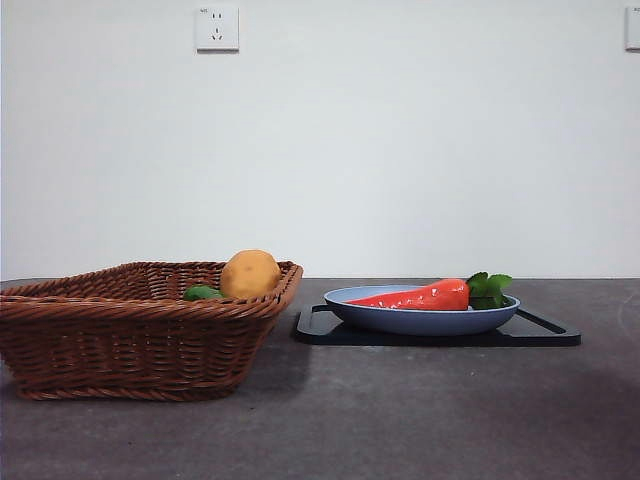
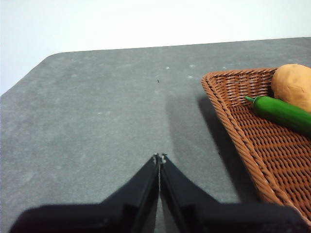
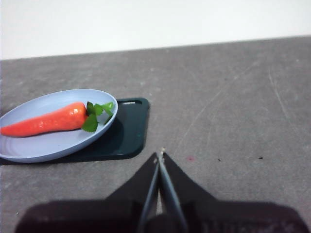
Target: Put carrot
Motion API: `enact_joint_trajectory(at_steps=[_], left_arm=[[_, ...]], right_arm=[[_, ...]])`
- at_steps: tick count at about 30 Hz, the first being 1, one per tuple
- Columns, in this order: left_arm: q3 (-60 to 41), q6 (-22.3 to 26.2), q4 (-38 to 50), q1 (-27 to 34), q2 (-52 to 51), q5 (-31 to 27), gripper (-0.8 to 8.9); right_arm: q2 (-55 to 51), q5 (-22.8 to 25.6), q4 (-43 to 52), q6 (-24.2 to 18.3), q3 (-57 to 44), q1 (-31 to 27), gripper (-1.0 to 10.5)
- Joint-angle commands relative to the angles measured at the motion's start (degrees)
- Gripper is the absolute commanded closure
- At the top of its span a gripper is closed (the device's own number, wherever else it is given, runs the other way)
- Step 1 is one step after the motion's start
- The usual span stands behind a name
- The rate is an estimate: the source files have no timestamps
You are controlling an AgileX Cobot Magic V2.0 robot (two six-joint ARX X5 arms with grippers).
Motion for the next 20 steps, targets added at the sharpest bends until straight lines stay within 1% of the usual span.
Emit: enact_joint_trajectory(at_steps=[1,3,20], left_arm=[[-0.6,-0.4,0.7,0.1,-0.2,0.0,8.05],[-0.6,-0.4,0.7,0.1,-0.2,0.1,8.05],[-0.6,-0.4,0.7,0.1,-0.2,0.0,8.05]], right_arm=[[-0.3,0.0,-0.2,0.7,-0.3,0.0,9.4],[-0.3,0.0,0.0,1.4,-0.3,0.0,9.4],[-0.2,0.4,0.0,1.3,-0.3,0.0,9.4]])
